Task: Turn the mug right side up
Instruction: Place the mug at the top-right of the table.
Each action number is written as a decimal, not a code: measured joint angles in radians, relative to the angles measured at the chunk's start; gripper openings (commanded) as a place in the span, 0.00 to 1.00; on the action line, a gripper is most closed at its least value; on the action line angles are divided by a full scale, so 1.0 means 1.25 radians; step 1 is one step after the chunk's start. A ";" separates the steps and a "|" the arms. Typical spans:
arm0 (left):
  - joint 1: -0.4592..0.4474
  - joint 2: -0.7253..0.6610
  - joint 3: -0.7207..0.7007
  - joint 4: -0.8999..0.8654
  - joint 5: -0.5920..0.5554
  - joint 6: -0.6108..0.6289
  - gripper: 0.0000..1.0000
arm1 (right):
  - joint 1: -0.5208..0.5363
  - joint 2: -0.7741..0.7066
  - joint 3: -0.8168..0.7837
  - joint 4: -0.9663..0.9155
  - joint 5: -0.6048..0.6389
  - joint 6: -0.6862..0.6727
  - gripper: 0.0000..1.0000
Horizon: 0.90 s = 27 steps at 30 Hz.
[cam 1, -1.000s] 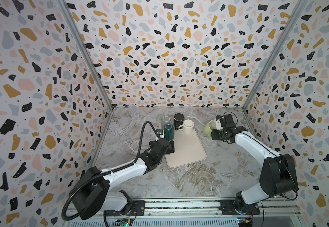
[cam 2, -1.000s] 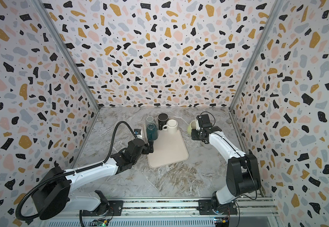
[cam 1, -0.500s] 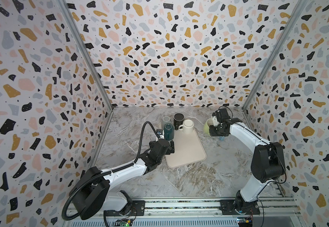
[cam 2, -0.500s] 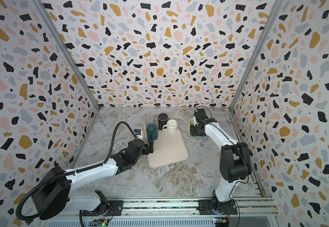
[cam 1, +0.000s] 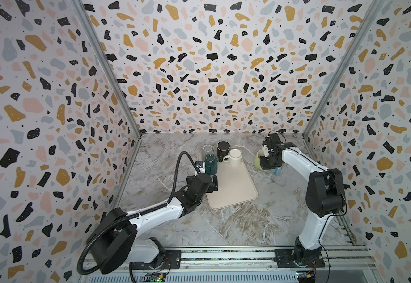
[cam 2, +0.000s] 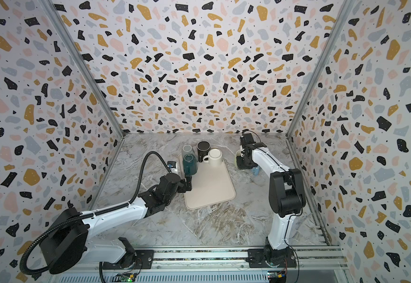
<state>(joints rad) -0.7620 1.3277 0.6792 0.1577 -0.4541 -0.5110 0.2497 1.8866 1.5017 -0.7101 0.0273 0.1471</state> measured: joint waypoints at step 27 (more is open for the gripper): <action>0.000 -0.013 0.000 -0.007 -0.004 -0.008 1.00 | 0.069 -0.266 -0.099 0.110 0.042 0.063 0.87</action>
<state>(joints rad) -0.7620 1.3121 0.6792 0.1493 -0.4591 -0.5205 0.3359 1.5536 1.3785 -0.5724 0.0799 0.2253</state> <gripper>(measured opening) 0.997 0.872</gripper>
